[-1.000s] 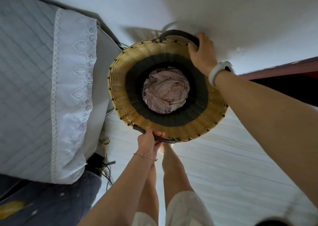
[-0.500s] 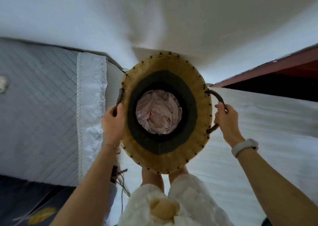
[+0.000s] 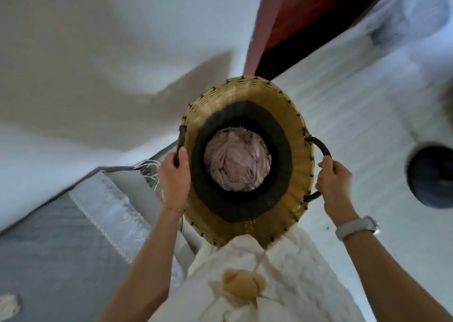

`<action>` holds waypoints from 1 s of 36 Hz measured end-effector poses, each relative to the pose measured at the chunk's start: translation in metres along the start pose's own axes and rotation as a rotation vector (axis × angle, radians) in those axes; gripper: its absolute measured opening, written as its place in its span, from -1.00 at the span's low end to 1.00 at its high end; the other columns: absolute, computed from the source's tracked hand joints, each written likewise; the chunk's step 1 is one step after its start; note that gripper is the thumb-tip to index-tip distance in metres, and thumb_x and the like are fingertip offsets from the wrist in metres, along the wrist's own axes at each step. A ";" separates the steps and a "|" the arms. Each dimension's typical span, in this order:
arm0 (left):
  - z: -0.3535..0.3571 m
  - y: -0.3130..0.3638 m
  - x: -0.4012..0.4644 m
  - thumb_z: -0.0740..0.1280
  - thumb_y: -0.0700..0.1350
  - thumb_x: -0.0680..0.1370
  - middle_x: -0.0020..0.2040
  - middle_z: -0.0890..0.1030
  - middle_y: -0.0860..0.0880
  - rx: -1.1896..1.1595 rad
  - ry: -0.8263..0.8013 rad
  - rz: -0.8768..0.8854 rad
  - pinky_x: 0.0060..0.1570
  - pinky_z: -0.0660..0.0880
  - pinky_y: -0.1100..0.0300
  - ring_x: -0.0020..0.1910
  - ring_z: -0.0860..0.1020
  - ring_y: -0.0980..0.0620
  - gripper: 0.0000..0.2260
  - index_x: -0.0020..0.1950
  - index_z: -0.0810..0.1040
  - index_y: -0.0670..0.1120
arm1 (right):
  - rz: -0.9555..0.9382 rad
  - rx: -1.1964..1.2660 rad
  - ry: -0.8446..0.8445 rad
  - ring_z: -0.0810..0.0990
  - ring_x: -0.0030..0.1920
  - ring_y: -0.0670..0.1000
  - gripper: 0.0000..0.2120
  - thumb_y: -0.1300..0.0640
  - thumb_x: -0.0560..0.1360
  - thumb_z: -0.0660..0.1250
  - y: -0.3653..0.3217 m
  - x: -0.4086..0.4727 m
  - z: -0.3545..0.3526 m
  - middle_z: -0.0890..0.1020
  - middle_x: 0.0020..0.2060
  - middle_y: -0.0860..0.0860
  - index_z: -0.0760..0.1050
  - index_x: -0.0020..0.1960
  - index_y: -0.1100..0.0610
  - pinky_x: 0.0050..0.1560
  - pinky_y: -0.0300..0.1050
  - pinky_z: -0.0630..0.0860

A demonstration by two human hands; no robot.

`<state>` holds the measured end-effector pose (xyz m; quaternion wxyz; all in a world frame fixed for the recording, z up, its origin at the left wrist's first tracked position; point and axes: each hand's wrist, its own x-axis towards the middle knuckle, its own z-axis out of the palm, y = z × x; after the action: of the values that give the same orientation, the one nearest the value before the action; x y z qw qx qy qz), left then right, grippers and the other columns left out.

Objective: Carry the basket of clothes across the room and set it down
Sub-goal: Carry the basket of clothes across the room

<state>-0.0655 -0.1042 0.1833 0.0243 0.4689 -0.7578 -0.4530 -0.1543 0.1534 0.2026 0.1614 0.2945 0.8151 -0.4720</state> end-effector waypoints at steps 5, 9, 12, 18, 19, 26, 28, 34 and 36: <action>0.048 0.043 -0.007 0.13 -0.03 0.58 -0.45 0.25 -0.02 0.093 -0.147 0.197 -0.42 0.18 0.26 -0.44 0.23 0.04 -0.62 -0.43 0.21 -0.06 | 0.099 0.097 0.152 0.29 -0.42 -0.01 -0.72 0.03 0.55 0.11 0.025 -0.012 -0.047 0.34 -0.45 0.03 0.39 -0.29 0.06 -0.38 -0.13 0.30; 0.085 0.070 -0.033 0.14 -0.05 0.58 -0.46 0.28 -0.01 0.159 -0.293 0.349 -0.41 0.19 0.23 -0.45 0.25 0.06 -0.62 -0.44 0.23 -0.04 | 0.193 0.216 0.257 0.31 -0.42 -0.02 -0.77 0.02 0.55 0.12 0.061 -0.025 -0.088 0.37 -0.43 0.02 0.44 -0.19 0.09 -0.39 -0.17 0.32; 0.112 0.087 -0.061 0.15 -0.05 0.58 -0.46 0.33 0.01 0.202 -0.403 0.453 -0.47 0.23 0.34 -0.46 0.29 0.09 -0.63 -0.43 0.27 -0.05 | 0.259 0.313 0.362 0.30 -0.42 0.00 -0.75 0.01 0.55 0.13 0.095 -0.038 -0.116 0.35 -0.43 0.05 0.43 -0.24 0.09 -0.36 -0.12 0.31; 0.168 0.102 -0.132 0.15 0.00 0.58 -0.42 0.42 0.01 0.280 -0.641 0.573 -0.40 0.28 0.25 -0.42 0.38 0.07 -0.68 -0.25 0.45 -0.19 | 0.377 0.432 0.598 0.31 -0.38 0.08 -0.58 -0.03 0.51 0.13 0.171 -0.067 -0.170 0.34 -0.42 0.10 0.44 -0.11 0.37 -0.31 -0.02 0.31; 0.179 0.103 -0.150 0.15 0.00 0.58 -0.42 0.42 0.01 0.298 -0.681 0.600 -0.40 0.27 0.24 -0.42 0.39 0.08 -0.68 -0.24 0.45 -0.19 | 0.408 0.448 0.640 0.33 -0.35 0.10 -0.55 -0.04 0.50 0.12 0.186 -0.072 -0.182 0.36 -0.39 0.12 0.44 -0.08 0.40 -0.28 -0.01 0.32; 0.256 0.103 -0.287 0.14 0.00 0.58 -0.44 0.39 -0.01 0.488 -0.840 0.758 -0.33 0.27 0.15 -0.41 0.35 0.01 -0.66 -0.33 0.38 -0.15 | 0.548 0.575 0.813 0.36 -0.32 0.11 -0.56 -0.03 0.55 0.08 0.286 -0.115 -0.270 0.43 -0.34 0.16 0.49 -0.06 0.35 -0.29 -0.09 0.28; 0.277 0.099 -0.323 0.14 0.00 0.58 -0.44 0.37 0.00 0.530 -0.888 0.792 -0.34 0.26 0.14 -0.41 0.33 0.01 -0.65 -0.37 0.34 -0.11 | 0.596 0.639 0.854 0.35 -0.32 0.11 -0.58 -0.02 0.56 0.08 0.310 -0.128 -0.294 0.42 -0.35 0.14 0.49 -0.09 0.33 -0.31 -0.11 0.26; 0.339 0.105 -0.433 0.13 0.01 0.58 -0.42 0.39 -0.03 0.631 -1.053 1.025 -0.38 0.25 0.10 -0.38 0.35 0.01 -0.64 -0.28 0.42 -0.21 | 0.725 0.740 1.010 0.28 -0.38 0.05 -0.62 0.01 0.57 0.05 0.366 -0.161 -0.340 0.32 -0.45 0.07 0.27 -0.39 0.13 -0.34 -0.09 0.18; 0.359 0.109 -0.469 0.14 0.00 0.59 -0.39 0.40 -0.07 0.636 -1.098 1.100 -0.39 0.24 0.10 -0.38 0.35 -0.01 -0.65 -0.26 0.42 -0.22 | 0.733 0.769 1.077 0.25 -0.42 0.02 -0.61 0.04 0.57 0.06 0.377 -0.170 -0.355 0.30 -0.47 0.04 0.24 -0.42 0.11 -0.36 -0.09 0.16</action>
<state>-0.0439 0.4939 0.2312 -0.2639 -0.2703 -0.8743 -0.3050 0.2205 0.5486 0.2189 -0.2267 0.7722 0.4092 -0.4299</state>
